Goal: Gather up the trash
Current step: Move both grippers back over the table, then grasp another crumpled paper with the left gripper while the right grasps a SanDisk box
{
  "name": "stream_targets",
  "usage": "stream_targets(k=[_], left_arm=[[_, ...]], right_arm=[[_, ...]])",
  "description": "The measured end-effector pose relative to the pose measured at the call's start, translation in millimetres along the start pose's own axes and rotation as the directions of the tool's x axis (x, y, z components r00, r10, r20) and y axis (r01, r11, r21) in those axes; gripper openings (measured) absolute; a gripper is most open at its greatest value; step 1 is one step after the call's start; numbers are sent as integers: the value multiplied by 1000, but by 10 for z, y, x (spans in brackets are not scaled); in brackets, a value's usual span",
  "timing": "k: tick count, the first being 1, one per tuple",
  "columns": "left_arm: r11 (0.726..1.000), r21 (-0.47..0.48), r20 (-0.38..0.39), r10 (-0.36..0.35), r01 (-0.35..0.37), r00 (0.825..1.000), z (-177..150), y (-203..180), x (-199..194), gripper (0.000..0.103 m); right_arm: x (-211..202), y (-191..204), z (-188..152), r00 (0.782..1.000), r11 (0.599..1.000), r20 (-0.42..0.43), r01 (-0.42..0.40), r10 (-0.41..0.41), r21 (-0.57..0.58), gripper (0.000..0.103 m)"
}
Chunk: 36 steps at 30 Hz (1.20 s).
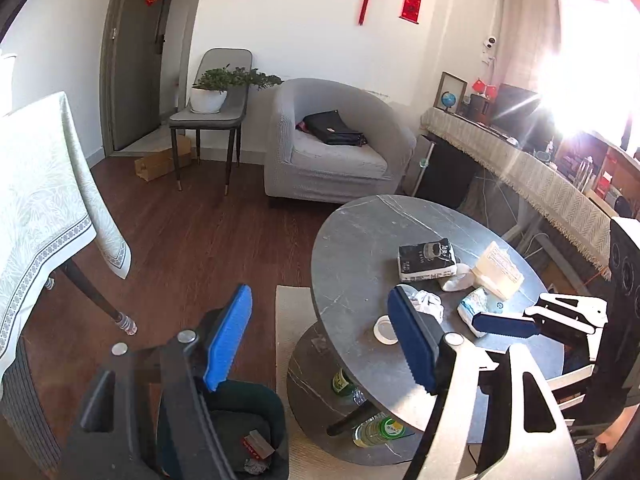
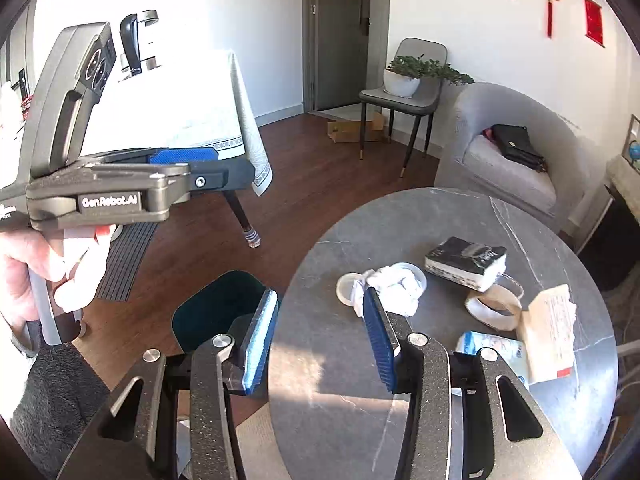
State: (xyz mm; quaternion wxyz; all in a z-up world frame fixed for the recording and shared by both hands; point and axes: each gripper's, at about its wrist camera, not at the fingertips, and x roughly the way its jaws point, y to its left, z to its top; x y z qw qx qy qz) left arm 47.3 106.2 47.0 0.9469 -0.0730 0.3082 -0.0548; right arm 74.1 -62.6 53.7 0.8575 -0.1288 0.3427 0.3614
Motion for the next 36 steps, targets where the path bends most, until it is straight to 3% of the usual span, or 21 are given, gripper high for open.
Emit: stream_targets(k=[6, 10, 19, 23, 25, 36], left_arm=[[992, 119, -61, -39, 46, 997, -79, -501, 329, 74], [988, 139, -104, -58, 72, 993, -158, -727, 579, 74], [972, 228, -169, -20, 58, 985, -253, -1053, 1006, 65], [970, 240, -191, 1, 46, 982, -285, -1096, 1135, 59], [970, 240, -201, 3, 46, 980, -289, -1098, 1177, 51], [979, 191, -185, -38, 74, 982, -238, -1101, 1161, 43]], right_arm=[[-260, -438, -195, 997, 995, 22, 69, -71, 78, 49], [-415, -700, -333, 993, 988, 42, 105, -110, 113, 54], [-534, -1186, -603, 990, 972, 35, 126, -135, 199, 58], [-553, -1303, -699, 990, 968, 29, 129, -138, 213, 63], [-547, -1338, -752, 990, 966, 21, 133, -141, 224, 63], [-473, -1421, -781, 989, 960, 21, 138, -148, 243, 63]])
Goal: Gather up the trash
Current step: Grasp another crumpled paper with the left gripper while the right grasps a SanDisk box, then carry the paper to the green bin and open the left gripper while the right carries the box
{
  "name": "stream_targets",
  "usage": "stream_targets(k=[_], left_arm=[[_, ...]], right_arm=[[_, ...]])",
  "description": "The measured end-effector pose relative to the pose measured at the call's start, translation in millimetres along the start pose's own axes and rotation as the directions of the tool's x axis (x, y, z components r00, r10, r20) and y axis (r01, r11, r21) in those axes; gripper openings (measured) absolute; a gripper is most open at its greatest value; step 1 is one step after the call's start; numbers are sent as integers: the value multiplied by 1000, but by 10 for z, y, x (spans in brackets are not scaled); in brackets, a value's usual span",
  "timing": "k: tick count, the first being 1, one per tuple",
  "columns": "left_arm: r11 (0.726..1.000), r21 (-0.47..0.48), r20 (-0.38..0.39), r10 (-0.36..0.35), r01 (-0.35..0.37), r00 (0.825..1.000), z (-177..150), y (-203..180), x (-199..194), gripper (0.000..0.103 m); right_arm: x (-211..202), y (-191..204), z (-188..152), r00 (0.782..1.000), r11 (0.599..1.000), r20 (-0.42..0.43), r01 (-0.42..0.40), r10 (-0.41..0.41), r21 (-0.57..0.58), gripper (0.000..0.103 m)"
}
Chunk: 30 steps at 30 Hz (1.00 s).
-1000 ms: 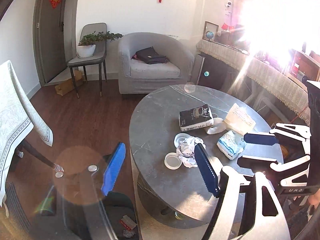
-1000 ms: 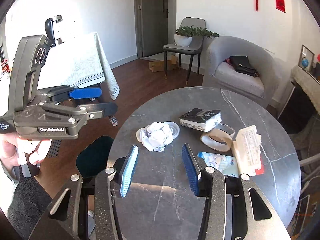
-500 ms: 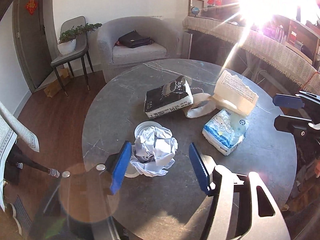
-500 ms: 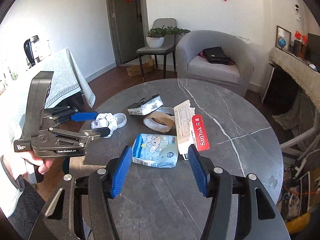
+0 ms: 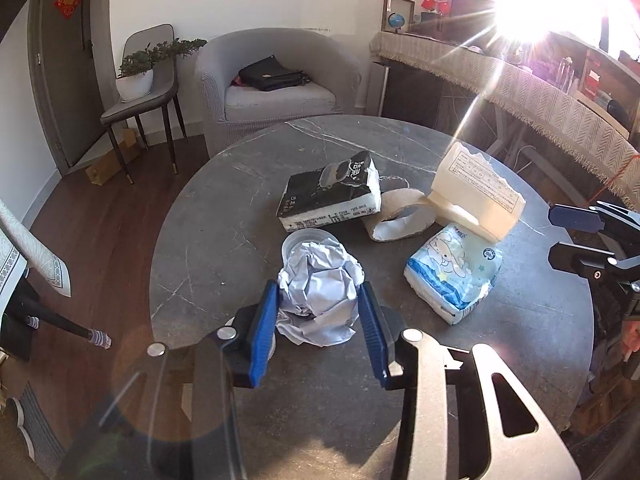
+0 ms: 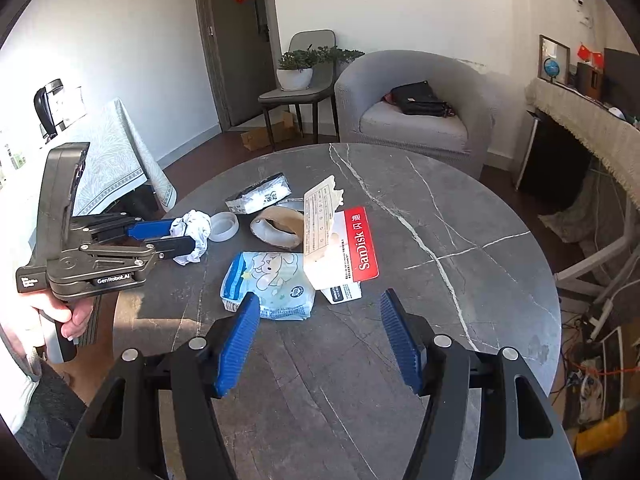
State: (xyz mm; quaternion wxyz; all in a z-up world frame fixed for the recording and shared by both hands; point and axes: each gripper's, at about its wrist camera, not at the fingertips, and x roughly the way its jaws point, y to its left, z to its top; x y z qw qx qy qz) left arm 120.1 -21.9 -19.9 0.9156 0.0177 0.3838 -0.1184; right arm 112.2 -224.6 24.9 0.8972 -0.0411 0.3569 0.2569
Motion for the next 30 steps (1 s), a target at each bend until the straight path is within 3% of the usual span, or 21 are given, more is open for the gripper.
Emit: stream_targets(k=[7, 18, 25, 27, 30], left_arm=[[995, -54, 46, -82, 84, 996, 20, 45, -176, 43], [987, -86, 84, -128, 135, 988, 8, 130, -420, 43], [983, -114, 95, -131, 142, 987, -37, 286, -545, 43], [984, -117, 96, -125, 136, 988, -55, 333, -572, 43], [984, -123, 95, -117, 128, 989, -91, 416, -622, 43]], right_arm=[[140, 51, 57, 1000, 1000, -5, -2, 2, -27, 62], [453, 76, 123, 998, 997, 1, 66, -66, -28, 33], [556, 100, 217, 994, 995, 44, 99, -98, -15, 22], [592, 92, 229, 994, 995, 28, 103, -102, -7, 10], [617, 123, 251, 993, 993, 17, 118, -117, -17, 5]])
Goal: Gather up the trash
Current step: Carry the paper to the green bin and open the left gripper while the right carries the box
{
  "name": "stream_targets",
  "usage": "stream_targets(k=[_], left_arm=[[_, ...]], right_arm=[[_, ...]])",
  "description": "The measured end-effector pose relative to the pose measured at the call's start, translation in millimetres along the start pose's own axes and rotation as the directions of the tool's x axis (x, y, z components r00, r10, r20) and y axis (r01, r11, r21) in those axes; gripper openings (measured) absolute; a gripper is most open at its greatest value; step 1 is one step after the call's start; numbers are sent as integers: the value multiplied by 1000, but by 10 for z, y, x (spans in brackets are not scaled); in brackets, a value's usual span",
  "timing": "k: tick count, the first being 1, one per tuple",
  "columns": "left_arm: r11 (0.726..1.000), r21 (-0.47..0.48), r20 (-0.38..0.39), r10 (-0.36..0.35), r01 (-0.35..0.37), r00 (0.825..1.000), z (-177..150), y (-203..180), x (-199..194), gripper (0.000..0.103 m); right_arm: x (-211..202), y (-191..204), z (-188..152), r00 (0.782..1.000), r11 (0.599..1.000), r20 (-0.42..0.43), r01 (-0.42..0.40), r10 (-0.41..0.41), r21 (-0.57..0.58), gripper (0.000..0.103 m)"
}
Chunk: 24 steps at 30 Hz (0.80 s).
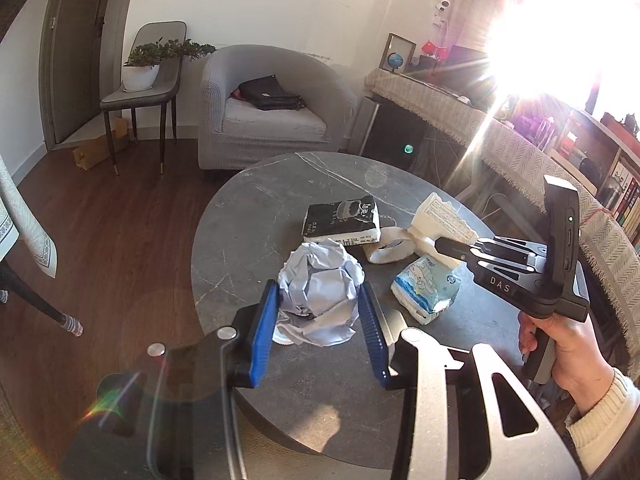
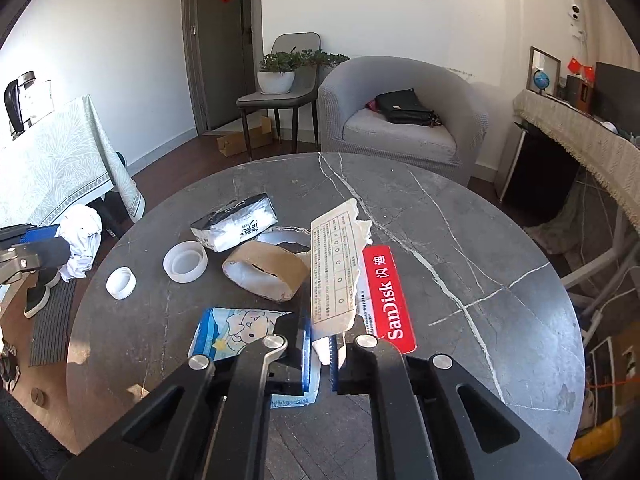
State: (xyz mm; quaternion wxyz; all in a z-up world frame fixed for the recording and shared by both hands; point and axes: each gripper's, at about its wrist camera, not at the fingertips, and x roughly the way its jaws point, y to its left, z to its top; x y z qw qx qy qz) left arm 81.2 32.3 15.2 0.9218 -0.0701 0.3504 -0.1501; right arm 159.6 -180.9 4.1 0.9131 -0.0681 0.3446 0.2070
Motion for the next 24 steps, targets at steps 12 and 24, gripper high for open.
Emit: stream_targets(k=[12, 24], left_arm=[[998, -55, 16, 45, -44, 999, -43, 364, -254, 43], [988, -104, -38, 115, -118, 993, -277, 829, -274, 43]], right_arm=[[-348, 81, 326, 996, 1000, 85, 24, -22, -14, 0], [-484, 574, 570, 989, 996, 131, -61, 68, -60, 0]])
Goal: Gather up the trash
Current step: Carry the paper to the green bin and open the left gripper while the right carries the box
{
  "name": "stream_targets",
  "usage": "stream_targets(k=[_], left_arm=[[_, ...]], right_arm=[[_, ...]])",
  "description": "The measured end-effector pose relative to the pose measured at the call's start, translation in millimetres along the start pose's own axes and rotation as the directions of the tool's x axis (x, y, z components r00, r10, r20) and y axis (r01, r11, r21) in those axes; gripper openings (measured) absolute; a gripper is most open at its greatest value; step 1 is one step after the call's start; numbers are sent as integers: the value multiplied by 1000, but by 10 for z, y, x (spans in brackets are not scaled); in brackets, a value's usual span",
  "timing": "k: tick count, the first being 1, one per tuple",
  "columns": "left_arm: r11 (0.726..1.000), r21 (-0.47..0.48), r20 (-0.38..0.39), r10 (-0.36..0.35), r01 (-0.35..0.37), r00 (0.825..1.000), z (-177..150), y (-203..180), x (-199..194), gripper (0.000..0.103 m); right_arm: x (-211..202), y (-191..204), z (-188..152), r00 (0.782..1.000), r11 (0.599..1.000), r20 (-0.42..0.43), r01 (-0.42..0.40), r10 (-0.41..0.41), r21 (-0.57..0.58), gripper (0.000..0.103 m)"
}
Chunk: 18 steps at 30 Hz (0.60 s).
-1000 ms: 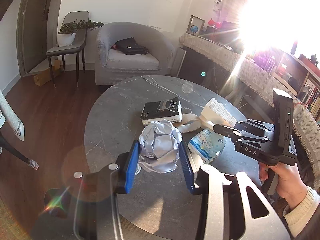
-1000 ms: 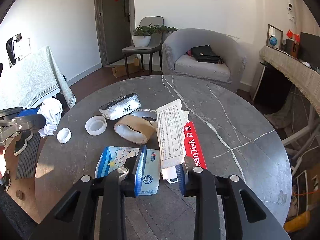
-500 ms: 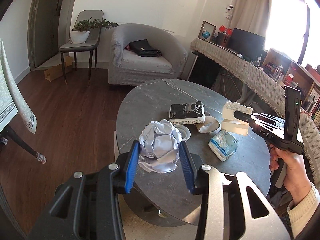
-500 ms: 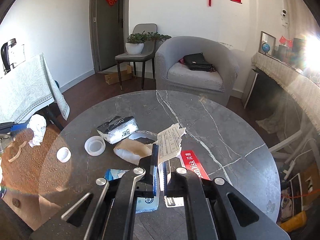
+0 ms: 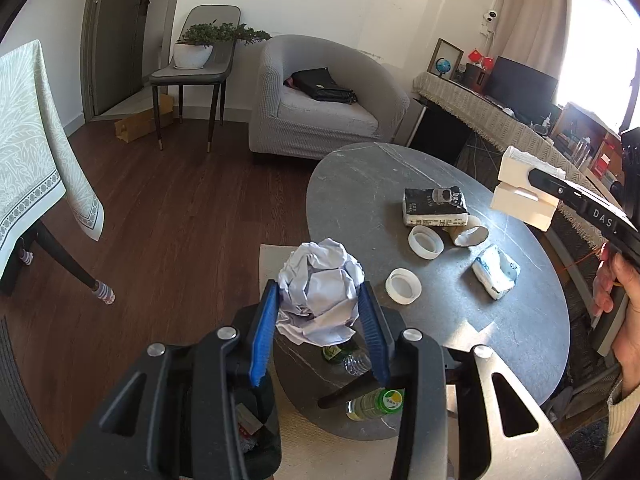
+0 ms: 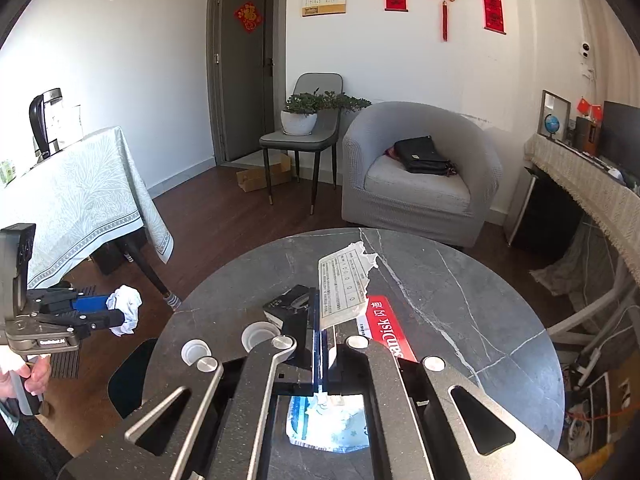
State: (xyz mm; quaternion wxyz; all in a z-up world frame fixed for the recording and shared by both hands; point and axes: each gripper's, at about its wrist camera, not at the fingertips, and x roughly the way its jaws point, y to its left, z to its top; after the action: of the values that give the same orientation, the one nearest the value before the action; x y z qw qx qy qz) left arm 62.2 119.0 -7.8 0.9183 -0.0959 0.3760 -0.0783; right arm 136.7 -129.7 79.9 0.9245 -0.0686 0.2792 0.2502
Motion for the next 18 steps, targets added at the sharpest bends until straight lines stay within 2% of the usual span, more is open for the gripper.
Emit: stream_targets(k=[11, 18], left_arm=[[996, -44, -75, 75, -78, 994, -229, 540, 72, 43], [989, -78, -158, 109, -123, 981, -514, 833, 182, 43]], right_arm=[[176, 833, 141, 990, 987, -34, -138, 136, -83, 0], [419, 1310, 134, 971, 968, -86, -232, 224, -96, 0]])
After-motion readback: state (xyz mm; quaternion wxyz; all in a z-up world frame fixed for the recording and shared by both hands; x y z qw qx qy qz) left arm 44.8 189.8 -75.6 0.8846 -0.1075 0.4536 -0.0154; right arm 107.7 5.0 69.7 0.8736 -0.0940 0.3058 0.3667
